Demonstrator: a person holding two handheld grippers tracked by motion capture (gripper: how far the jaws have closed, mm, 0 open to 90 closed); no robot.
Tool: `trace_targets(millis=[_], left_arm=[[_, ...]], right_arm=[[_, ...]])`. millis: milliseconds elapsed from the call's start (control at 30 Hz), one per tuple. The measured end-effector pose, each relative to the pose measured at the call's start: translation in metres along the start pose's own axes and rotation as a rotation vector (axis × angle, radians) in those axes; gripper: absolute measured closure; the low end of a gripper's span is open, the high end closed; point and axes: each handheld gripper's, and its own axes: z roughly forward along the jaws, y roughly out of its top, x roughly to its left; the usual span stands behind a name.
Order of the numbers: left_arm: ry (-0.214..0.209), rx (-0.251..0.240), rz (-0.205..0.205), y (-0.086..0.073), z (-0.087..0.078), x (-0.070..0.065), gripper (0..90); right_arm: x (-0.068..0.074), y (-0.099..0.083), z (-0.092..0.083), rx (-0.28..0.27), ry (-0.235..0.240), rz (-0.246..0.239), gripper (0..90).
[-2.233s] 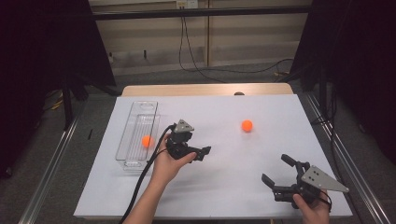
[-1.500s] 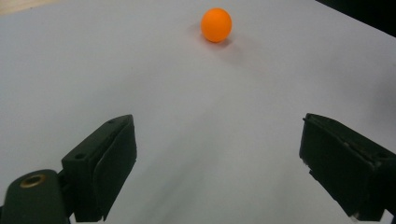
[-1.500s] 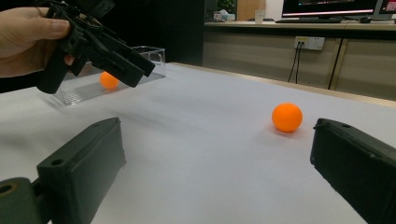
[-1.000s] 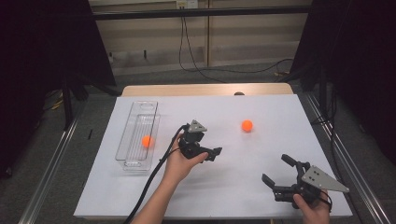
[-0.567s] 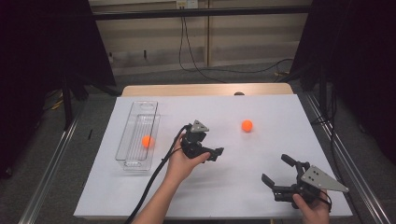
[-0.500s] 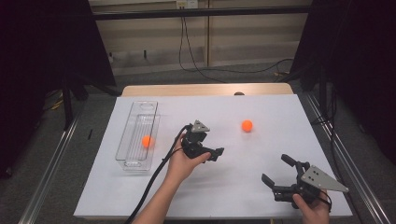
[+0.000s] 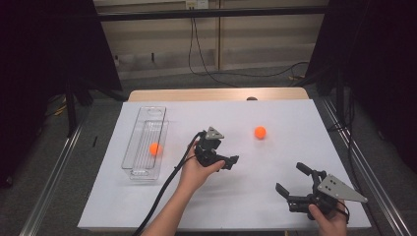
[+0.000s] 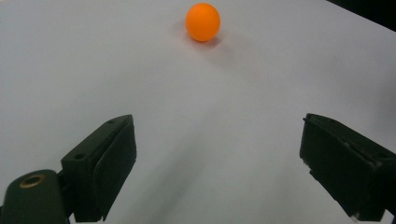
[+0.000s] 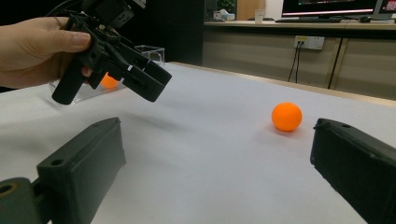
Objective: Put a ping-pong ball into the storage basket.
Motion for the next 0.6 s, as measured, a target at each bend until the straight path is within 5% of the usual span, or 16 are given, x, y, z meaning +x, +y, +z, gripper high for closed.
trace_targets(millis=[600], left_arm=[[-0.001, -0.008, 0.003, 0.002, 0.011, -0.002, 11.0]], right_arm=[[0.0, 0.0, -0.001, 0.0, -0.001, -0.001, 2.3]])
